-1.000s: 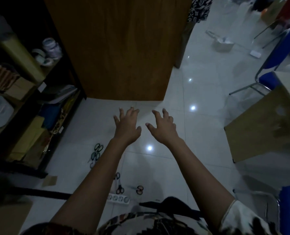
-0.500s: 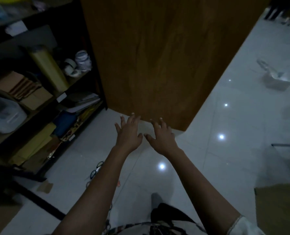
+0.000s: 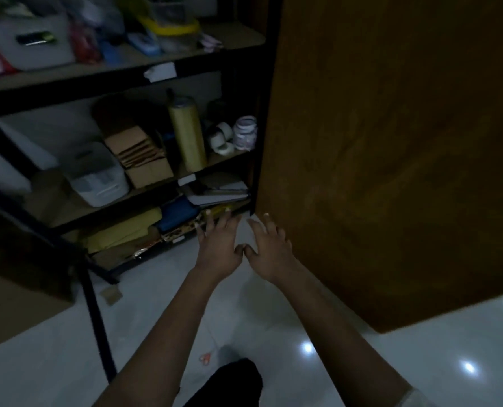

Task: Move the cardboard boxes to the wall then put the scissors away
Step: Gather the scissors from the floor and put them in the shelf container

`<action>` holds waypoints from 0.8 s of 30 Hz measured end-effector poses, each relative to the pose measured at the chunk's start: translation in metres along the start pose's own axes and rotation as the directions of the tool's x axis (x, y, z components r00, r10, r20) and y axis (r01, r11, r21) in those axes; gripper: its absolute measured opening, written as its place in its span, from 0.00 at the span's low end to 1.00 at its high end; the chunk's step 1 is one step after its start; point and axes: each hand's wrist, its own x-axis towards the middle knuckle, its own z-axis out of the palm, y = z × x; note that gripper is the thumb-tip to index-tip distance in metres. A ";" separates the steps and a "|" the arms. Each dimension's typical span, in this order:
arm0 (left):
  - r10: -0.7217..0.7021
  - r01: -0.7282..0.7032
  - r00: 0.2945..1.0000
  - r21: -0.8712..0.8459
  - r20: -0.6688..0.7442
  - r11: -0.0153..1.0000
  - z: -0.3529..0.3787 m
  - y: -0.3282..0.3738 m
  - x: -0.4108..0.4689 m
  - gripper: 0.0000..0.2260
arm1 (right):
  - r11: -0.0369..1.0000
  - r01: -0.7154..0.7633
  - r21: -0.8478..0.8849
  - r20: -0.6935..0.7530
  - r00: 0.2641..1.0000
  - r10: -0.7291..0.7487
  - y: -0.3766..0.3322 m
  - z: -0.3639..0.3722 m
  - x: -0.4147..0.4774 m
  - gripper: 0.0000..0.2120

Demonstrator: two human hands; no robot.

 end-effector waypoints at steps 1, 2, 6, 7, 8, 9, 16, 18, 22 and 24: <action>-0.041 0.041 0.999 -0.005 -0.012 0.999 -0.003 -0.008 0.012 0.30 | 0.999 0.044 -0.005 0.006 0.999 -0.044 -0.005 -0.001 0.019 0.29; -0.078 0.078 0.997 -0.005 -0.028 0.997 -0.006 -0.014 0.021 0.30 | 0.997 0.079 -0.013 0.015 0.997 -0.079 -0.009 -0.002 0.035 0.29; -0.226 0.226 0.971 -0.011 -0.072 0.974 -0.028 -0.047 0.058 0.30 | 0.980 0.198 -0.013 0.079 0.977 -0.197 -0.037 -0.006 0.099 0.30; -0.256 0.256 0.962 -0.016 -0.090 0.967 -0.032 -0.053 0.063 0.30 | 0.974 0.226 -0.014 0.094 0.970 -0.224 -0.043 -0.006 0.110 0.30; -0.301 0.298 0.945 -0.039 -0.127 0.954 -0.040 -0.064 0.072 0.30 | 0.960 0.280 -0.015 0.111 0.955 -0.277 -0.055 -0.008 0.129 0.30; -0.319 0.316 0.939 -0.043 -0.126 0.948 -0.043 -0.067 0.074 0.30 | 0.956 0.295 -0.013 0.114 0.950 -0.291 -0.059 -0.008 0.134 0.30; -0.584 0.578 0.774 -0.104 -0.243 0.809 -0.061 -0.105 0.078 0.31 | 0.861 0.508 0.025 0.271 0.826 -0.495 -0.111 0.000 0.189 0.30; -0.668 0.658 0.691 -0.141 -0.277 0.739 -0.064 -0.110 0.074 0.32 | 0.815 0.578 0.025 0.335 0.764 -0.552 -0.125 0.005 0.200 0.29; -0.795 0.770 0.519 -0.232 -0.314 0.594 -0.061 -0.110 0.064 0.33 | 0.691 0.722 0.033 0.446 0.608 -0.657 -0.145 0.008 0.216 0.30; -0.825 0.789 0.445 -0.283 -0.348 0.546 -0.060 -0.109 0.062 0.32 | 0.625 0.779 0.051 0.464 0.536 -0.706 -0.154 0.008 0.224 0.29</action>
